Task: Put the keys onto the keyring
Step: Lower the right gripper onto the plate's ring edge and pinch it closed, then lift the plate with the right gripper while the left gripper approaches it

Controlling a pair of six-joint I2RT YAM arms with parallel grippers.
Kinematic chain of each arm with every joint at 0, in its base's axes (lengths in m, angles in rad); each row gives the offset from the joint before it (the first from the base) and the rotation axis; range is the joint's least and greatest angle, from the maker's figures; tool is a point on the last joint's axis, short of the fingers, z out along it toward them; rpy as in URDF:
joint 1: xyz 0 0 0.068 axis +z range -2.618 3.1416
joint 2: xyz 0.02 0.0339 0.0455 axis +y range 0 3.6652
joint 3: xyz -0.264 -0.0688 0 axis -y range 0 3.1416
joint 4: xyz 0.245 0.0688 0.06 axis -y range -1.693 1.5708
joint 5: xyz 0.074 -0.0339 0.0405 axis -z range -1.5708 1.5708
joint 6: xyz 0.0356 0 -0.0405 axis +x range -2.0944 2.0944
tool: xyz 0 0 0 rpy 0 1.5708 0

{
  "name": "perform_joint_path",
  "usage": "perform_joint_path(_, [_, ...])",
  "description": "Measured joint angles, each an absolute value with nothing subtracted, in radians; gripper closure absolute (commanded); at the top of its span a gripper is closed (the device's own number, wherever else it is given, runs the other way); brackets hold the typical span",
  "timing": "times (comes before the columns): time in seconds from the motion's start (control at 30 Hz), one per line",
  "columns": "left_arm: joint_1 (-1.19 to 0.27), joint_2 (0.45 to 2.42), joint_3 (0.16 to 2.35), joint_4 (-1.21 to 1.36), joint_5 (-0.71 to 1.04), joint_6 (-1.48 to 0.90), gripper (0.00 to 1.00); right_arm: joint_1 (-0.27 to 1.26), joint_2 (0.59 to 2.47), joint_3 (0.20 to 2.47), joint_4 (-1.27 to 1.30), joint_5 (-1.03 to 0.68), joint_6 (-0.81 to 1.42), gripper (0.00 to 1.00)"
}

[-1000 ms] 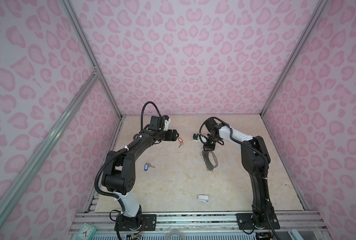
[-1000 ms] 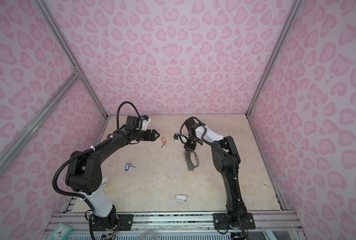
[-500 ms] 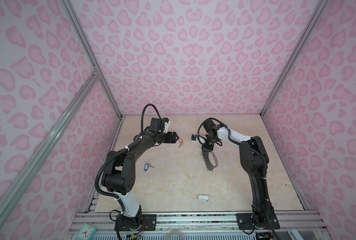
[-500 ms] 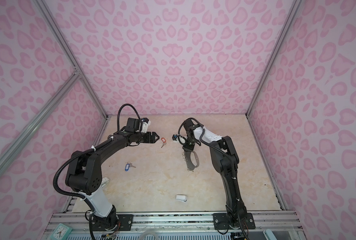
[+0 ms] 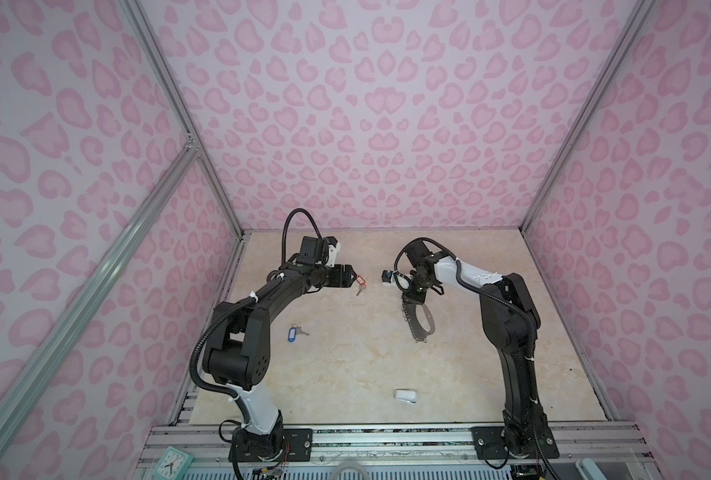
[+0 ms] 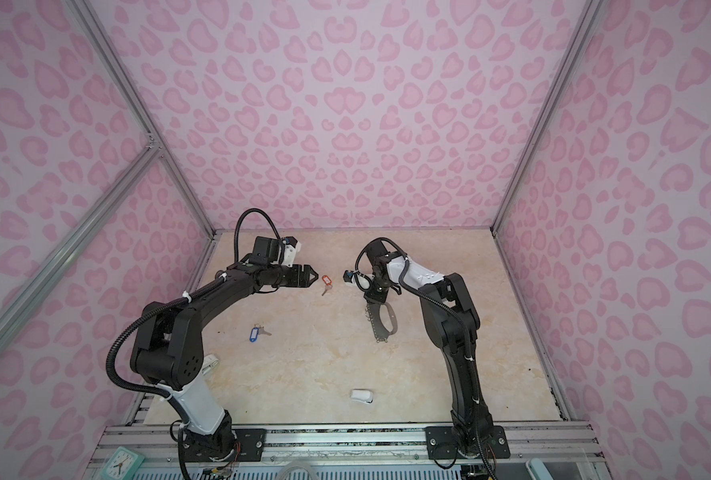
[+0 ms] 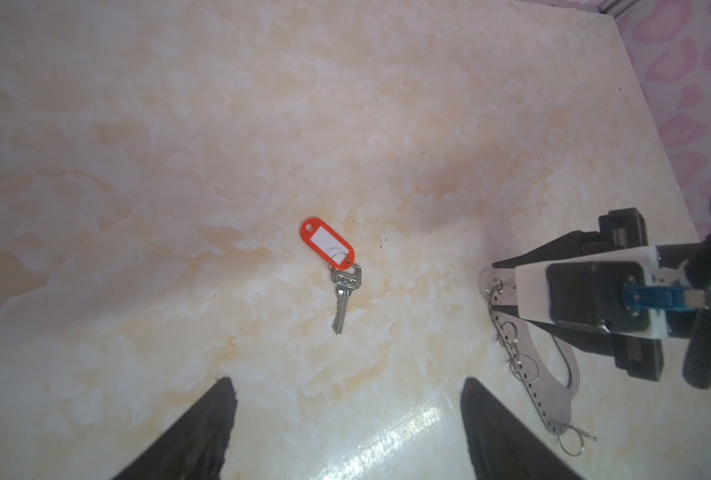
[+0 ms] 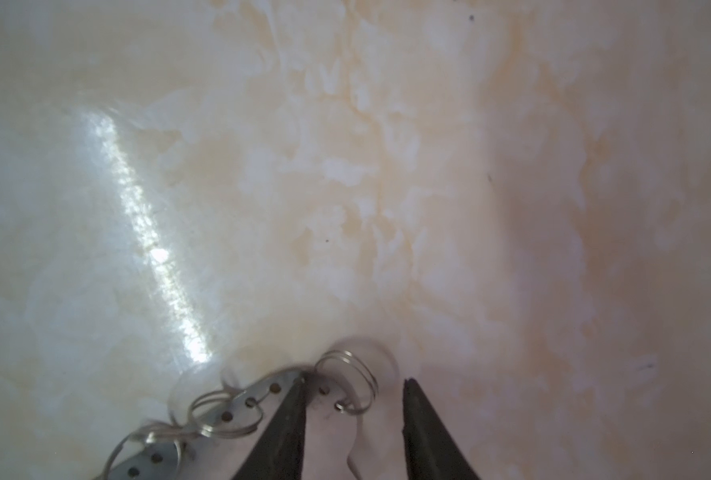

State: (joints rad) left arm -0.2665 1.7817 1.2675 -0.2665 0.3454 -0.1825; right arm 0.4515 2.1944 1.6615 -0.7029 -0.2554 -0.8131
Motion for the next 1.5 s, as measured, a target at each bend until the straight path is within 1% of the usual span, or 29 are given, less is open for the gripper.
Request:
perform_joint_path(0.03, [-0.266,1.782,1.267,-0.266,0.347,-0.183,0.15,0.452,2.193,1.660,-0.702,-0.256,-0.812,0.68])
perform_joint_path(0.13, [-0.266,1.782,1.267,-0.266,0.352,-0.183,0.15,0.453,2.190,1.655,-0.703,-0.262,-0.810,0.70])
perform_joint_path(0.23, [-0.266,1.782,1.267,-0.266,0.354,-0.187,0.15,0.453,2.184,1.646,-0.698,-0.262,-0.806,0.74])
perform_joint_path(0.27, [-0.266,1.782,1.266,-0.266,0.357,-0.190,0.15,0.453,2.182,1.644,-0.691,-0.259,-0.805,0.77])
perform_joint_path(0.4, [-0.267,1.782,1.265,-0.266,0.360,-0.190,0.16,0.453,2.175,1.631,-0.675,-0.251,-0.804,0.79])
perform_joint_path(0.53, [-0.268,1.782,1.265,-0.266,0.363,-0.191,0.16,0.453,2.167,1.623,-0.678,-0.250,-0.804,0.84])
perform_joint_path(0.63, [-0.268,1.782,1.265,-0.266,0.367,-0.191,0.16,0.455,2.162,1.618,-0.691,-0.251,-0.804,0.91])
perform_joint_path(0.77, [-0.268,1.782,1.264,-0.266,0.368,-0.191,0.16,0.456,2.155,1.609,-0.700,-0.245,-0.803,0.93])
perform_joint_path(0.8, [-0.268,1.782,1.264,-0.266,0.369,-0.191,0.16,0.458,2.151,1.606,-0.702,-0.244,-0.802,0.95])
perform_joint_path(0.9, [-0.268,1.782,1.262,-0.266,0.371,-0.191,0.16,0.458,2.131,1.589,-0.712,-0.244,-0.797,0.97])
perform_joint_path(0.97, [-0.268,1.782,1.261,-0.265,0.371,-0.191,0.16,0.458,2.115,1.575,-0.712,-0.244,-0.796,1.00])
perform_joint_path(1.5, [-0.289,1.773,1.212,-0.225,0.420,-0.176,0.15,0.460,2.014,1.448,-0.678,-0.286,-0.786,1.00])
